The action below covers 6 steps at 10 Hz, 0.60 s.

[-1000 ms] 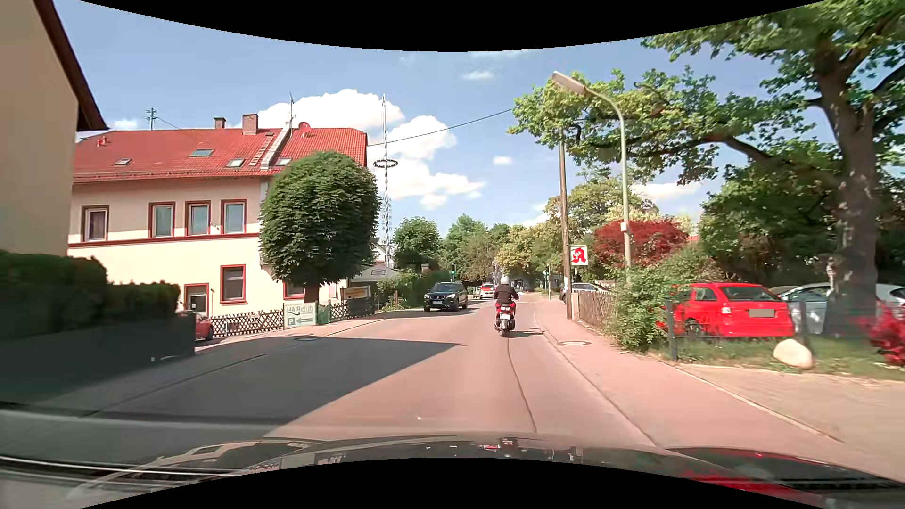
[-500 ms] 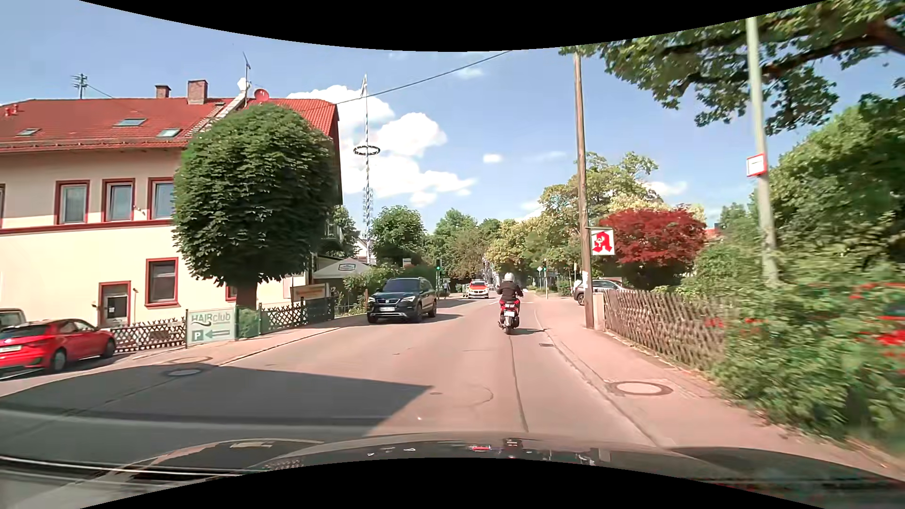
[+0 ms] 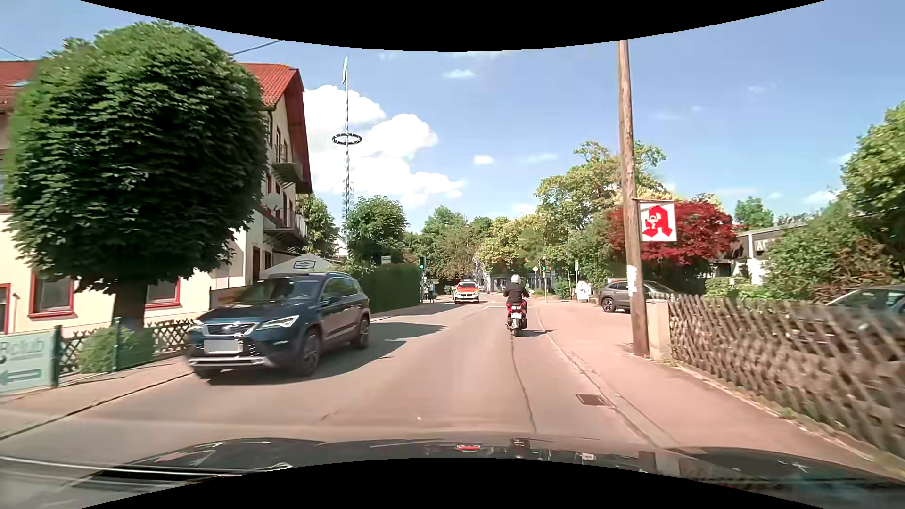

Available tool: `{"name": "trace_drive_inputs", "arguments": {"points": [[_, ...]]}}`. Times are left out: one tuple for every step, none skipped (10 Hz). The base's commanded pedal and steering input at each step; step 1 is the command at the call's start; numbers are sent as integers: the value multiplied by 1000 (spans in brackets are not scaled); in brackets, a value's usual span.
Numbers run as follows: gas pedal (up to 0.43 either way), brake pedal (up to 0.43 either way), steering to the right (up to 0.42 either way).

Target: Follow the waypoints while adhering to traffic rules and regulations

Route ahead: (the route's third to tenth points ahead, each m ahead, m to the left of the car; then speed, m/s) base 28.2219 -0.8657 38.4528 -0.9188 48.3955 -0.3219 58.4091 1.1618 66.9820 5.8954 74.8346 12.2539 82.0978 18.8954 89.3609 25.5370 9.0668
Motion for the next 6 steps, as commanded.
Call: {"name": "trace_drive_inputs", "arguments": {"points": [[118,12,26],[138,12,30],[150,12,32],[150,12,33],[157,12,33],[157,12,35]]}}
